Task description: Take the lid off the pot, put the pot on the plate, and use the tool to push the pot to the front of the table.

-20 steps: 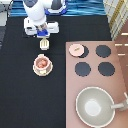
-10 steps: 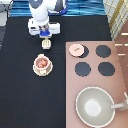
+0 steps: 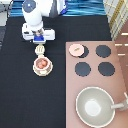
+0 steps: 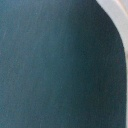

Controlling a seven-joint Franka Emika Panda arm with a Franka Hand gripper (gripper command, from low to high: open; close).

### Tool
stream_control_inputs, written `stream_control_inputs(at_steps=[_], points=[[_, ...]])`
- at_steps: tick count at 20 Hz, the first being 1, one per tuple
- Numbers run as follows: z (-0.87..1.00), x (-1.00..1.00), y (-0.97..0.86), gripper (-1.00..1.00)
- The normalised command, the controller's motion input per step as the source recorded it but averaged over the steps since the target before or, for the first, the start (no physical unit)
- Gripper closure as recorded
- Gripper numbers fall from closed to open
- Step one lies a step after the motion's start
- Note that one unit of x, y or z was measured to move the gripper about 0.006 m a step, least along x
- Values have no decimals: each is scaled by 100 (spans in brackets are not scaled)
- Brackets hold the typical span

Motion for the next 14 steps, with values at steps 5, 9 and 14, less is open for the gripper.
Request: stream_control_inputs(at_steps=[5,9,14], points=[[1,100,10,100],[30,100,17,100],[43,100,14,100]])
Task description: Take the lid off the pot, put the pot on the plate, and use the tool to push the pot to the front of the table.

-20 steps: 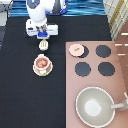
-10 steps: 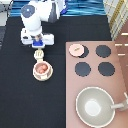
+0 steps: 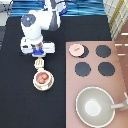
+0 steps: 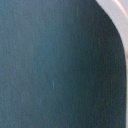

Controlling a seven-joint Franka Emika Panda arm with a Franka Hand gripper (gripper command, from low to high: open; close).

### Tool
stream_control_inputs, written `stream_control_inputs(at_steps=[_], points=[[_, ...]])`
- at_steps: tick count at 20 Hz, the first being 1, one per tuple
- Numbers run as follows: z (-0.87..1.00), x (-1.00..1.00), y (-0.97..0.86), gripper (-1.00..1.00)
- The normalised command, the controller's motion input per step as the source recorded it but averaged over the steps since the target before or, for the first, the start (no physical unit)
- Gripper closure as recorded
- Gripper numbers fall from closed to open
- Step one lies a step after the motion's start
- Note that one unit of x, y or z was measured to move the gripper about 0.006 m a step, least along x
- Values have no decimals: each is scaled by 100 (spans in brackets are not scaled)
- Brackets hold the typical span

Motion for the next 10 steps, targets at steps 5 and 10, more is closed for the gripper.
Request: stream_control_inputs(at_steps=[5,10], points=[[44,100,14,100],[18,75,19,100]])
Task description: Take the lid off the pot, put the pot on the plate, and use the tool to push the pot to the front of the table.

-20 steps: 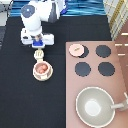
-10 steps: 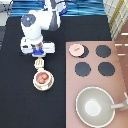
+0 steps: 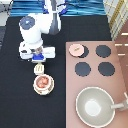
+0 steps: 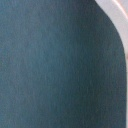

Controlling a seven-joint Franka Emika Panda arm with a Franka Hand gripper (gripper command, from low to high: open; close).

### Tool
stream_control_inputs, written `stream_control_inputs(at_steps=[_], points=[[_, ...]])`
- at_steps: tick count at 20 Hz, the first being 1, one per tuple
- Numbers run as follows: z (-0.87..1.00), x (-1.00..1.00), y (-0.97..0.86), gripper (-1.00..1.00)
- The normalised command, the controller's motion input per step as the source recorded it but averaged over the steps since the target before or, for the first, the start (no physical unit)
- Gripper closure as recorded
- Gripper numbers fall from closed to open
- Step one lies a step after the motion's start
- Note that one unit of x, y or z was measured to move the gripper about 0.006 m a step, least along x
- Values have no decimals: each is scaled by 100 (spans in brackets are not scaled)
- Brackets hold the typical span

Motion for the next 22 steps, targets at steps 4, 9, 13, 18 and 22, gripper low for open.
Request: stream_control_inputs(at_steps=[4,9,13,18,22], points=[[40,-59,51,100],[37,-100,35,100],[30,-100,27,100],[-13,-61,-10,100],[-35,21,-11,100]])
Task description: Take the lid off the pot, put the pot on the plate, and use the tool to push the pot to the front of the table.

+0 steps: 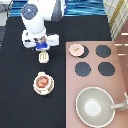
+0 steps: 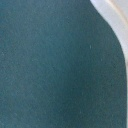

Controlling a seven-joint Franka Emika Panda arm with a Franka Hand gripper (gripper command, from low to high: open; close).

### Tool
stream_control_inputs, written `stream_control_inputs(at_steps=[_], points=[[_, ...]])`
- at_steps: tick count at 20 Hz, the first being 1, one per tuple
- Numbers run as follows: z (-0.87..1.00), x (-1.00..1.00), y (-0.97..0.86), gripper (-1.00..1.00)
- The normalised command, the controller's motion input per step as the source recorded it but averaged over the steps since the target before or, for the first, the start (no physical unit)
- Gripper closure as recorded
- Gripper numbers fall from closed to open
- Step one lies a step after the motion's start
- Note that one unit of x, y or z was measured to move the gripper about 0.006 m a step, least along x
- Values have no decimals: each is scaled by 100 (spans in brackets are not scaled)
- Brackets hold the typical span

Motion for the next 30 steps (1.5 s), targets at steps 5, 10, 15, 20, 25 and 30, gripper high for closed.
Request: stream_control_inputs(at_steps=[5,10,15,20,25,30], points=[[-39,46,-15,100],[-40,42,0,100],[-7,75,8,100],[25,98,3,100],[23,99,0,100],[18,100,1,100]])
